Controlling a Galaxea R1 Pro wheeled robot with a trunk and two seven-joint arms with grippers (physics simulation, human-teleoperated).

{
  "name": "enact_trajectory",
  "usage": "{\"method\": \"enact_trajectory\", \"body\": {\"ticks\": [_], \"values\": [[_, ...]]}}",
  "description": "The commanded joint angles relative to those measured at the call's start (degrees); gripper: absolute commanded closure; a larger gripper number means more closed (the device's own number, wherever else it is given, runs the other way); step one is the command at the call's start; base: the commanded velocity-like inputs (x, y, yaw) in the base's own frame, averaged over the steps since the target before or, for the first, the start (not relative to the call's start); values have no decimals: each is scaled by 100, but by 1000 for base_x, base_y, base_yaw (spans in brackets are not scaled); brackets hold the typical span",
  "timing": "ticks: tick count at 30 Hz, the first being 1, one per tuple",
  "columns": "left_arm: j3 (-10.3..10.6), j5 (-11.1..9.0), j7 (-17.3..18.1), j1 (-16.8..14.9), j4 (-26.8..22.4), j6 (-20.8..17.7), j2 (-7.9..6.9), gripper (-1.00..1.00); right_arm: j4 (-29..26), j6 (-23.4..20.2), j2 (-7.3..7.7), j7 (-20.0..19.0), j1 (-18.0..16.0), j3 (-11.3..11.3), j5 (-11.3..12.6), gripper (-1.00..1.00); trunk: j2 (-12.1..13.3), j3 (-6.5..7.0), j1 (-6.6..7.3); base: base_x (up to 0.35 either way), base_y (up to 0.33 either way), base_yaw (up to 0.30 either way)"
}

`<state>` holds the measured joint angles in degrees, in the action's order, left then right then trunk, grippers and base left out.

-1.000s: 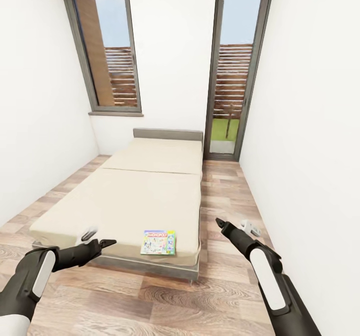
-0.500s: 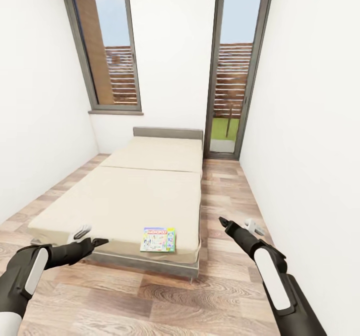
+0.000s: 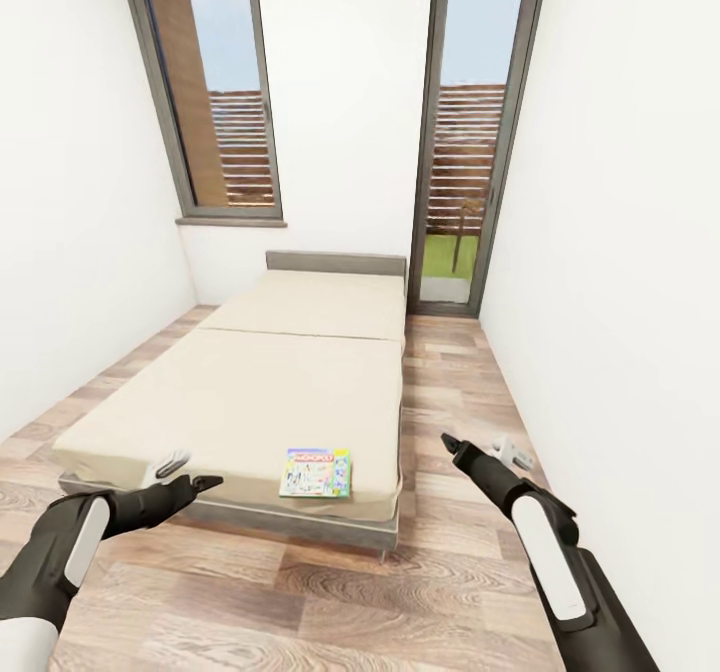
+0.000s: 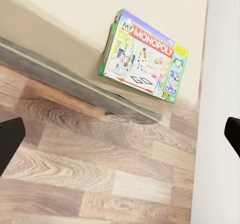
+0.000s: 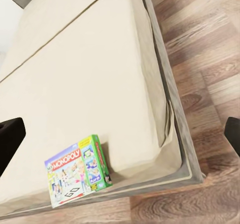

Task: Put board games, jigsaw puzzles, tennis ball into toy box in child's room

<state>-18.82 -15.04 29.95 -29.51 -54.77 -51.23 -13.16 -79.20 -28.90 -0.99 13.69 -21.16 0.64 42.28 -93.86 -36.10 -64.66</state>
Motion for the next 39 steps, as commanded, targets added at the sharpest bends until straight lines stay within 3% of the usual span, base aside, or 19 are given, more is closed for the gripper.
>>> {"method": "enact_trajectory", "body": {"ticks": [1, 11, 16, 23, 27, 39], "values": [[-10, 4, 26, -75, 171, 77, 6, -100, -38, -24, -1, 46, -3, 7, 61, -100, -45, -24, -22, 0, 0, 0], [-3, -36, 114, -428, 1250, 812, 10, -100, -122, -28, 17, -45, 8, 7, 61, -100, -446, -204, -242, 0, 0, 0], [-16, -49, 192, -453, 1326, 839, 0, -100, -263, -26, 18, -264, 93, 8, 61, -100, -646, -294, -352, 0, 0, 0], [-40, -47, 911, -458, 1363, 837, -11, -100, -460, -22, 14, -381, 290, 128, 61, -100, -927, -419, -505, 0, 0, 0], [-49, -50, 1102, -459, 1453, 846, -11, -100, -483, -26, 11, -408, 312, 202, 61, -100, -1088, -491, -593, 0, 0, 0], [-52, -52, 1138, -459, 1469, 827, -8, -100, -487, -12, 11, -409, 314, 209, 61, -100, -1569, -707, -857, 0, 0, 0]]}}
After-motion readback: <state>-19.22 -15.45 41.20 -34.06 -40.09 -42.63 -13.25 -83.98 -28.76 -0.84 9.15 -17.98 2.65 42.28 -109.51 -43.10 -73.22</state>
